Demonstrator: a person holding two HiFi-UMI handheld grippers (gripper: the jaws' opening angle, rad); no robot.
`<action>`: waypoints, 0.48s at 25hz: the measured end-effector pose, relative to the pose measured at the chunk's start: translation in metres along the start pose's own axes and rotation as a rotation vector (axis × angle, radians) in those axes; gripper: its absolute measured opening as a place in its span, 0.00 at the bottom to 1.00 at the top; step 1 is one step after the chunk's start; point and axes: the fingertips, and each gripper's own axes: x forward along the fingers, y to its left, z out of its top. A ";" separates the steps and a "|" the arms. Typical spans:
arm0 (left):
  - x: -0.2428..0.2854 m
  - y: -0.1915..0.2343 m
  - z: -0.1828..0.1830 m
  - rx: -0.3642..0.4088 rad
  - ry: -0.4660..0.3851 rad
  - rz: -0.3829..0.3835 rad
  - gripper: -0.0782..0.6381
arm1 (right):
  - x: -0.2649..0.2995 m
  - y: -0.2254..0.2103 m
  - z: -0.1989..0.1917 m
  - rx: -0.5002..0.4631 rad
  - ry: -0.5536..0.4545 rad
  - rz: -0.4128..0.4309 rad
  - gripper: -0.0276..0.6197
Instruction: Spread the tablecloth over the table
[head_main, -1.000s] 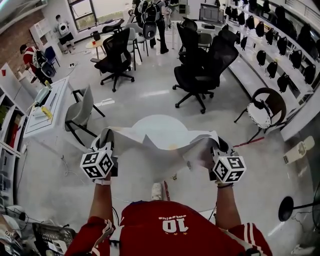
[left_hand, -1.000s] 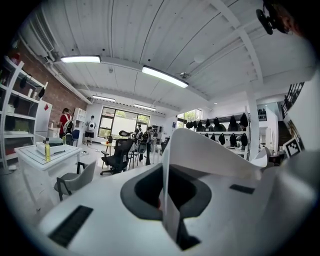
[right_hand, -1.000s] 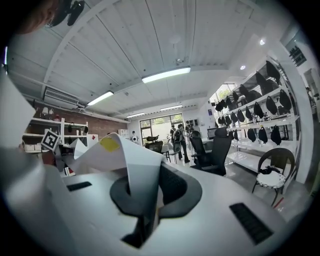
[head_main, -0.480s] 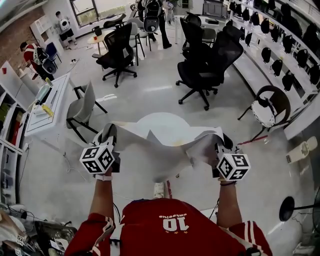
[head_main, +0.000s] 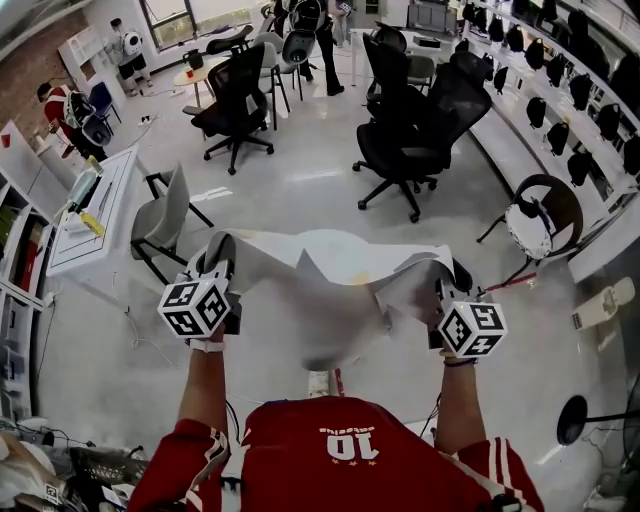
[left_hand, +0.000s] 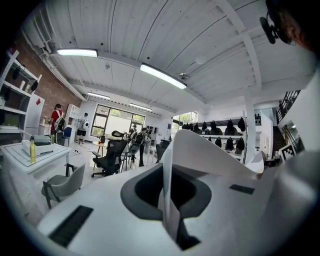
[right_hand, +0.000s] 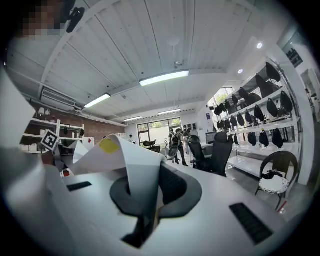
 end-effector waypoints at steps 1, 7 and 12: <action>0.006 0.001 0.002 0.007 -0.002 -0.002 0.12 | 0.004 -0.001 0.002 -0.001 -0.002 -0.001 0.07; 0.038 0.016 0.012 0.045 -0.001 -0.006 0.12 | 0.032 -0.003 0.012 -0.009 -0.014 -0.023 0.07; 0.066 0.029 0.022 0.087 -0.004 -0.017 0.12 | 0.056 -0.003 0.020 -0.028 -0.026 -0.039 0.07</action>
